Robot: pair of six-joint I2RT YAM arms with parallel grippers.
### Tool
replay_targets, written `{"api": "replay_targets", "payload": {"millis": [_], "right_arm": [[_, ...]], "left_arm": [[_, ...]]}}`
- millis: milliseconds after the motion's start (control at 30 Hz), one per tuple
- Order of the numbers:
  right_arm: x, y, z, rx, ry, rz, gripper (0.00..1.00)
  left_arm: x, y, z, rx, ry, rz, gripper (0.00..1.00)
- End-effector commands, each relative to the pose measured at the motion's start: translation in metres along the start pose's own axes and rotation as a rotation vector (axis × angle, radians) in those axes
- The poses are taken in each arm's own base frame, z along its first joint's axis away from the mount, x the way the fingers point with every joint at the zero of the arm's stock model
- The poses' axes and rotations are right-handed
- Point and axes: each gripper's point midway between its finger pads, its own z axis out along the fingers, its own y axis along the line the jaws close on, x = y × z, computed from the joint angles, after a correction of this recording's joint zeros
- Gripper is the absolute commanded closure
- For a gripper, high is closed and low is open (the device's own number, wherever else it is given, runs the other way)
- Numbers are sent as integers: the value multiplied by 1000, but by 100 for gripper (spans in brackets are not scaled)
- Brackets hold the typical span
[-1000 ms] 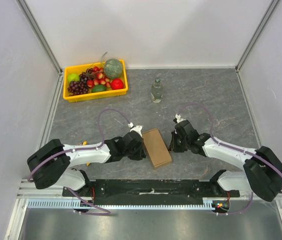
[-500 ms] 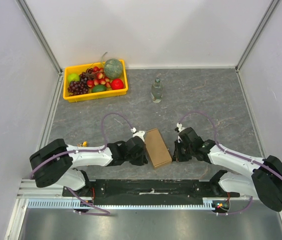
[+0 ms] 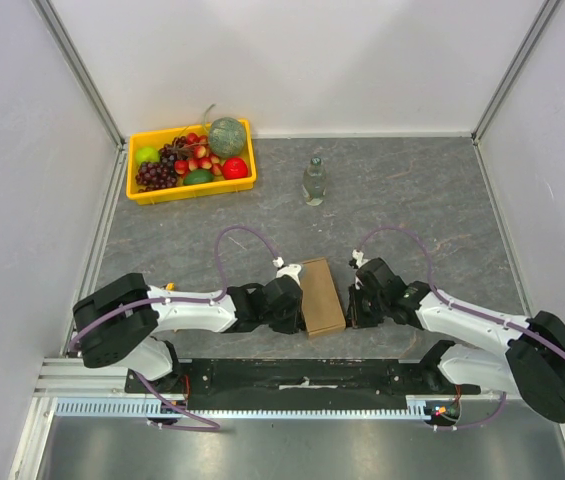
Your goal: Fold the paper box
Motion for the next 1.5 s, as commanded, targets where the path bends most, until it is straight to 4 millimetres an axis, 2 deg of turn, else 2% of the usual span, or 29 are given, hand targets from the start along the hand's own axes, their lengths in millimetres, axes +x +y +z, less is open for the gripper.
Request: {"api": "replay_targets", "payload": {"millis": [0, 67, 167, 300, 367, 433, 567, 767, 1067, 1133, 1233, 1367, 1467], "right_arm": [[-3, 30, -4, -109, -13, 10, 100], [-13, 10, -8, 12, -74, 5, 100], [-36, -8, -17, 130, -181, -13, 100], [-70, -21, -19, 216, -242, -47, 100], [-90, -24, -19, 233, -262, -65, 100], [-101, -24, -13, 213, -247, -90, 100], [-103, -17, 4, 147, -176, -117, 100], [-91, 0, 20, 31, -95, -105, 100], [-80, 35, 23, -174, -64, -54, 100], [-77, 31, 22, -156, -63, -50, 100], [-88, 5, 17, 2, -122, -51, 100], [-116, -26, 9, 129, -209, -29, 100], [-138, -33, 10, 154, -240, -49, 100]], "left_arm": [[-7, -20, 5, 42, -25, -43, 98], [-4, -5, 0, -22, -26, -57, 98], [-11, 16, -9, -66, -67, -102, 98], [-35, 39, -19, -100, -117, -141, 98], [-50, 45, -21, -110, -135, -136, 98], [-67, 48, -18, -108, -150, -135, 98], [-82, 36, -7, -75, -137, -98, 98], [-81, 23, 8, -20, -89, -99, 98], [-75, 15, 19, 13, -46, -93, 98], [-78, 18, 19, -2, -56, -91, 98], [-82, 35, 16, -62, -66, -104, 98], [-100, 60, 9, -109, -98, -131, 98], [-115, 66, 9, -113, -120, -132, 98]]}}
